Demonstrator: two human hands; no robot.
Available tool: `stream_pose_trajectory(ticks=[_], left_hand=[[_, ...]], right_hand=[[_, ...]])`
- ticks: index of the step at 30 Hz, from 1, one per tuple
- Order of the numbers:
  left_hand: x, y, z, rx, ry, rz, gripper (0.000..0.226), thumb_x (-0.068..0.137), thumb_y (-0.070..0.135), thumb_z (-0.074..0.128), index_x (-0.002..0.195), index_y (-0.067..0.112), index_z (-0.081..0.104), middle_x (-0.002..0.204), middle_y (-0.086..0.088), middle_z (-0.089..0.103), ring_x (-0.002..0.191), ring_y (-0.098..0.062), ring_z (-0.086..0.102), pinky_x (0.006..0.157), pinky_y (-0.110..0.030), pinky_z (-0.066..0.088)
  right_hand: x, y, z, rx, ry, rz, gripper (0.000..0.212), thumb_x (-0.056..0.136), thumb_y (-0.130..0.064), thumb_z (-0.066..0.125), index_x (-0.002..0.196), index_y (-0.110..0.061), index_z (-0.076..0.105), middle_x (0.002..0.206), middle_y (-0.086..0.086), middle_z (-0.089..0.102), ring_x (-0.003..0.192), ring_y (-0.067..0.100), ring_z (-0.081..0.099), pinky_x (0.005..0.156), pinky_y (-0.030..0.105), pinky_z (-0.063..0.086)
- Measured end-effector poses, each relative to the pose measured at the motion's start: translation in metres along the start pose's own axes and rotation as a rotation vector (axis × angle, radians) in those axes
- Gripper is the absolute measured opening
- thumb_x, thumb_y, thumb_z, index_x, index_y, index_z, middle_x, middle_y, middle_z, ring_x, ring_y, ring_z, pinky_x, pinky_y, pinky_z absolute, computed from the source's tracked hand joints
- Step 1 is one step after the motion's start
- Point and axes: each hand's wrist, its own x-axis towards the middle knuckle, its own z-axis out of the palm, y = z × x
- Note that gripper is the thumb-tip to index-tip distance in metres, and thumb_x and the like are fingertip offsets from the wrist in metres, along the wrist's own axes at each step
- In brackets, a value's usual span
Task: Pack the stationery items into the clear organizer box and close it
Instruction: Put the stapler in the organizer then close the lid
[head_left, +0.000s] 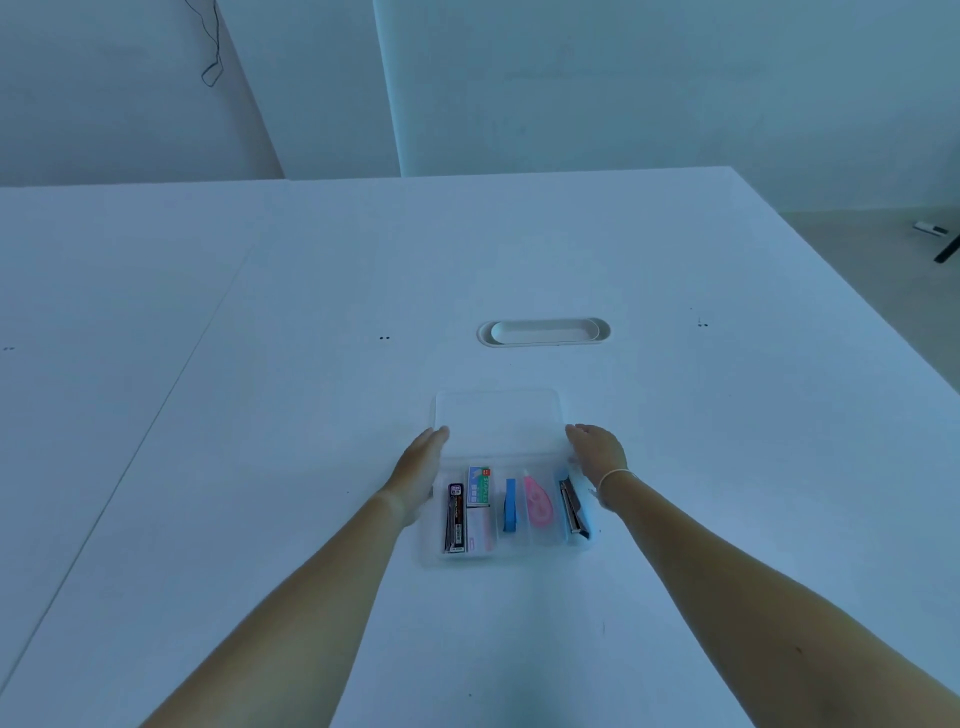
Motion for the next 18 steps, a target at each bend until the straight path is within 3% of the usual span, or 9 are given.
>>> stream_pose_trajectory(ticks=[3,6,9,11,15,18], left_hand=[[0.001,0.005,0.0,-0.183,0.021,-0.084,0.06,0.094,0.052,0.035,0.145,0.02,0.031,0.152,-0.005,0.034,0.138,-0.025,0.033,0.113,-0.04,0.026],[0.0,0.006,0.0,-0.269,0.031,-0.082,0.061,0.094,0.054,0.031,0.146,0.022,0.029,0.151,-0.004,0.035,0.139,-0.027,0.031,0.115,-0.042,0.021],[0.0,0.007,0.0,-0.306,0.037,-0.055,0.06,0.095,0.055,0.025,0.146,0.025,0.031,0.152,-0.003,0.035,0.141,-0.025,0.029,0.116,-0.046,0.016],[-0.001,0.007,0.0,-0.336,0.037,-0.046,0.059,0.095,0.056,0.023,0.142,0.024,0.039,0.152,-0.004,0.034,0.142,-0.025,0.027,0.117,-0.047,0.014],[-0.004,0.005,-0.003,-0.377,0.018,-0.019,0.06,0.095,0.055,0.025,0.14,0.019,0.043,0.154,-0.006,0.031,0.145,-0.026,0.021,0.119,-0.043,0.012],[-0.008,0.0,-0.007,-0.378,-0.015,-0.01,0.062,0.095,0.056,0.027,0.14,0.017,0.041,0.156,-0.007,0.029,0.146,-0.026,0.019,0.119,-0.042,0.012]], right_hand=[[0.005,-0.004,-0.005,0.104,-0.049,0.066,0.032,0.095,-0.022,0.043,0.063,-0.024,0.041,0.086,0.004,0.049,0.091,0.022,0.043,0.083,0.032,0.037],[0.006,-0.003,-0.009,0.218,-0.055,0.07,0.022,0.094,-0.025,0.041,0.088,-0.008,0.054,0.101,0.008,0.053,0.089,0.024,0.051,0.082,0.036,0.041],[0.003,-0.002,-0.01,0.29,-0.089,0.062,0.043,0.095,-0.039,0.036,0.116,-0.008,0.057,0.107,0.006,0.054,0.096,0.025,0.052,0.103,0.045,0.04],[0.003,0.0,-0.011,0.337,-0.107,0.057,0.048,0.096,-0.045,0.033,0.113,-0.008,0.058,0.105,0.008,0.053,0.099,0.026,0.051,0.105,0.046,0.036],[0.0,0.008,-0.016,0.431,-0.134,0.06,0.045,0.094,-0.05,0.036,0.086,-0.013,0.061,0.089,0.003,0.057,0.1,0.025,0.052,0.105,0.043,0.034],[-0.006,0.014,-0.021,0.449,-0.177,0.055,0.042,0.091,-0.051,0.041,0.085,-0.016,0.063,0.092,0.001,0.06,0.106,0.026,0.053,0.105,0.044,0.035]])
